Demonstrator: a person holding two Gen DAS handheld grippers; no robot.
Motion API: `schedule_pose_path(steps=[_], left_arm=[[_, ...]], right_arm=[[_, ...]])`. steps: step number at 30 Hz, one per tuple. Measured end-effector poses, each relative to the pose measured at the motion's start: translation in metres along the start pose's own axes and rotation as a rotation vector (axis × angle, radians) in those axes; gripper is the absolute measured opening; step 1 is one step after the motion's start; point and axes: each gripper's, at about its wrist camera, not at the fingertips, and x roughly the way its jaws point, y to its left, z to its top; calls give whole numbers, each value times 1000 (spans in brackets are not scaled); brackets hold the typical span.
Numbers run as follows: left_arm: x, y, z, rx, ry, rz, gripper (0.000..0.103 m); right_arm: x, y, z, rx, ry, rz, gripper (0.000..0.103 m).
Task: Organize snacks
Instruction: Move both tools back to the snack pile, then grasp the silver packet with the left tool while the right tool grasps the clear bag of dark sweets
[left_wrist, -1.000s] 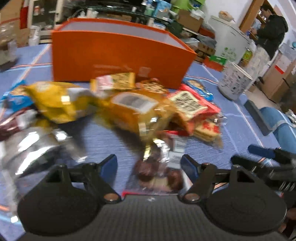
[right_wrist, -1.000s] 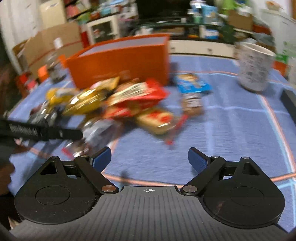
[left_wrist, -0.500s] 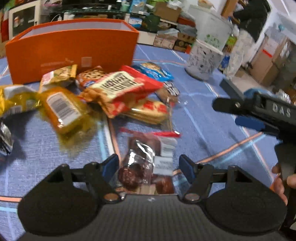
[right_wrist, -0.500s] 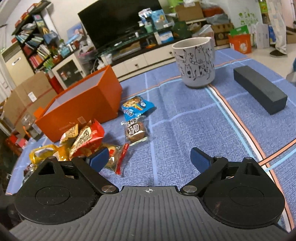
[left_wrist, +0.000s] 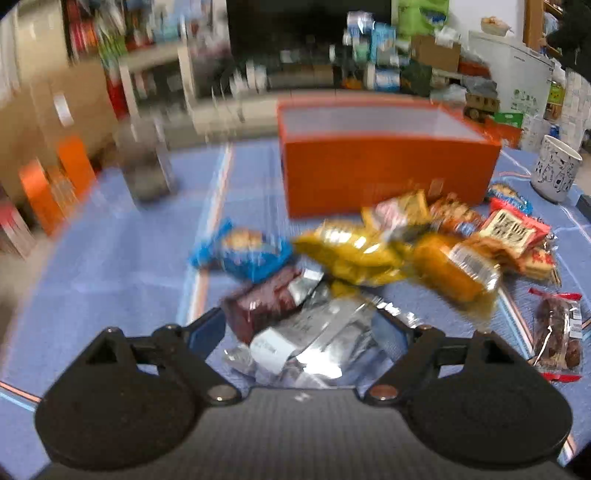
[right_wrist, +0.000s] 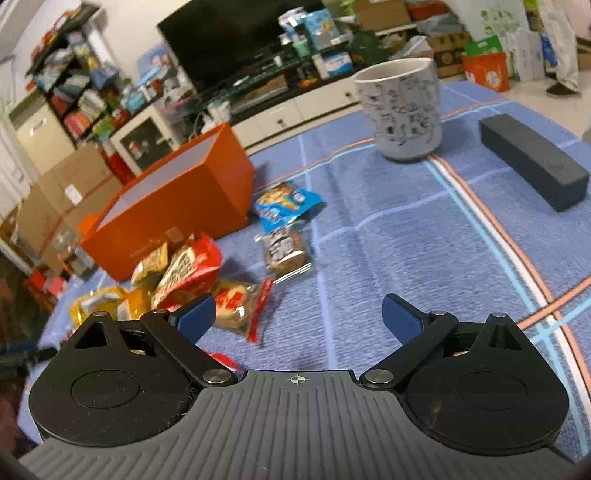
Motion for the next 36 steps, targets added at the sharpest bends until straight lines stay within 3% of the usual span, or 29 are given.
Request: schedule_pose_path(steps=[3, 11, 14, 18, 22, 27, 36], left_arm=[[16, 11, -3, -83, 65, -117, 84], [-10, -43, -38, 36, 71, -209, 84], [-20, -52, -41, 62, 51, -185, 84], [-23, -51, -20, 74, -12, -102, 84], [14, -56, -1, 42, 70, -147, 84], [40, -61, -3, 16, 76, -130, 84], [42, -60, -13, 11, 104, -136, 81]], right_arm=[[5, 15, -2, -71, 3, -24, 90], [7, 19, -8, -128, 18, -41, 91], [3, 14, -7, -113, 7, -39, 91], [-2, 12, -10, -80, 7, -18, 91], [-5, 32, -37, -78, 58, 81, 90], [-9, 72, -71, -228, 67, 30, 90], [34, 105, -61, -209, 131, 33, 93]])
